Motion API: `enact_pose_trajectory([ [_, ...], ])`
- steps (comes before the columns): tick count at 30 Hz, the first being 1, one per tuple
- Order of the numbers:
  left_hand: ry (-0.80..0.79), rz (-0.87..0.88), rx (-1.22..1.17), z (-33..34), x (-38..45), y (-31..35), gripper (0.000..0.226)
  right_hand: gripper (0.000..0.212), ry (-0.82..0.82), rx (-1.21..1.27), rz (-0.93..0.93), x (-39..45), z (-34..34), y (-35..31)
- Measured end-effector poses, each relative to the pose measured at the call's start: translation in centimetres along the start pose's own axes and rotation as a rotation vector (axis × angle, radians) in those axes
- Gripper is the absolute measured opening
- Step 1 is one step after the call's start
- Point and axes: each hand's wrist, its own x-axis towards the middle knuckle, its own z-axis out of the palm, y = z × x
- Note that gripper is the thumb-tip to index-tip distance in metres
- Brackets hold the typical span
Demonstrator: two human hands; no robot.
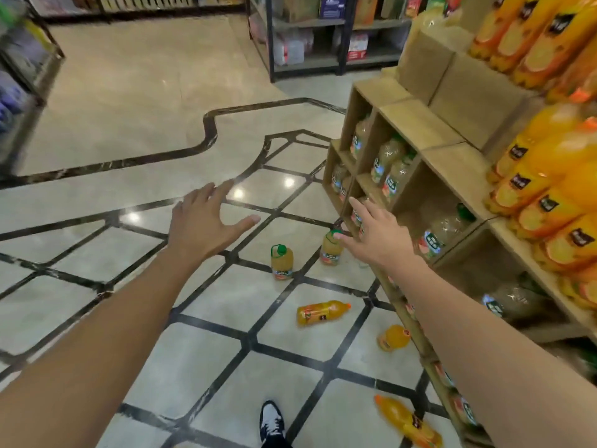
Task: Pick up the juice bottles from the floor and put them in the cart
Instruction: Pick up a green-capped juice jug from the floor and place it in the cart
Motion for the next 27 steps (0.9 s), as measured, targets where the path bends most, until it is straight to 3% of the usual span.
enact_pose_trajectory([
  [11, -0.235, -0.025, 0.010, 17.8, 15.3, -4.0, 0.095, 0.093, -0.235, 0.098, 0.076, 17.1, 15.0, 1.3],
  [16, -0.282, -0.007, 0.035, 30.6, 20.6, -5.9, 0.094, 0.091, -0.302, 0.116, 0.073, 25.1, 26.2, 3.9],
  [22, -0.310, 0.116, 0.074, 46.0, 24.6, -8.0, 0.092, 0.104, -0.366, 0.139, 0.138, 31.3, 40.3, 6.7],
  [23, -0.310, 0.142, 0.081, 50.2, 24.9, -8.8, 0.091, 0.102, -0.370, 0.142, 0.157, 32.3, 44.3, 7.5],
  [25, -0.336, 0.201, 0.141, 51.4, 25.5, -8.5, 0.090, 0.097, -0.383, 0.123, 0.148, 33.2, 45.2, 7.6],
  [27, -0.345, 0.250, 0.158, 59.0, 25.1, -10.5, 0.087, 0.094, -0.405, 0.132, 0.174, 34.3, 52.9, 8.4],
])
